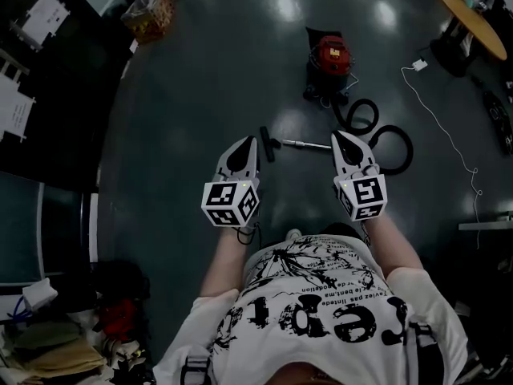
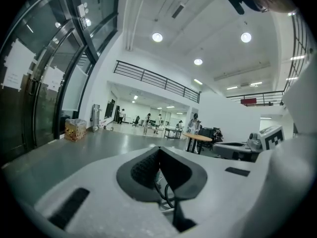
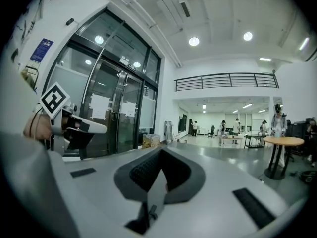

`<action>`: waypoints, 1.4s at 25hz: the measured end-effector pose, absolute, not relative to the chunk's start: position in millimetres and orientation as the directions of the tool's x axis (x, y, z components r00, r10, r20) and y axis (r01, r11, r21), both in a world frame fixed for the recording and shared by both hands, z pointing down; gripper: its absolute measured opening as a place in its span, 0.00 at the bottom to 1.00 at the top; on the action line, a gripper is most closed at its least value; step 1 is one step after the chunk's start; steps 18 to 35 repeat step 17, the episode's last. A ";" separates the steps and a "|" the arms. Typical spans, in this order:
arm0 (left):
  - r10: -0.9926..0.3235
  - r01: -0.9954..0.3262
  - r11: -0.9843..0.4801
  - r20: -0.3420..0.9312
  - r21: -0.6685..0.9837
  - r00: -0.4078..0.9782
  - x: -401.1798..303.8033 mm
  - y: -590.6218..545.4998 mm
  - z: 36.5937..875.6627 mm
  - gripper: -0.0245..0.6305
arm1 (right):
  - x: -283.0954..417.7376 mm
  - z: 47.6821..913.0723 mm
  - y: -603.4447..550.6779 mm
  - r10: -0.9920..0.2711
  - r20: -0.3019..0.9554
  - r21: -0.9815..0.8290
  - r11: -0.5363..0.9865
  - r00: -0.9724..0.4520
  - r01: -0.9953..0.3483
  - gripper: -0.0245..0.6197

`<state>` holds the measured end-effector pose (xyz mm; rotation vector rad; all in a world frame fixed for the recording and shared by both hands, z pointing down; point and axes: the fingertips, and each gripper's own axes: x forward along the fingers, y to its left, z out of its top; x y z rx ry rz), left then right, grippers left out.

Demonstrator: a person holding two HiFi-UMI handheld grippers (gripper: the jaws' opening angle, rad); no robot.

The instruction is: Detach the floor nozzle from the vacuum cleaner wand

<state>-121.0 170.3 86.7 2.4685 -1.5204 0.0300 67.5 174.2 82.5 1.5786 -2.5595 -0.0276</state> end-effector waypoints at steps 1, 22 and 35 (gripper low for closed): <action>-0.875 -0.880 -0.433 0.144 0.196 0.462 -119.3 170.4 86.7 0.04 | 67.3 81.4 173.2 -0.891 0.104 0.084 0.450 -0.441 -0.889 0.04; -0.854 -0.858 -0.455 0.157 0.238 0.497 -113.7 149.9 94.1 0.04 | 68.6 86.6 154.2 -0.917 0.137 0.072 0.386 -0.375 -0.920 0.04; -0.854 -0.858 -0.455 0.157 0.238 0.497 -113.7 149.9 94.1 0.04 | 68.6 86.6 154.2 -0.917 0.137 0.072 0.386 -0.375 -0.920 0.04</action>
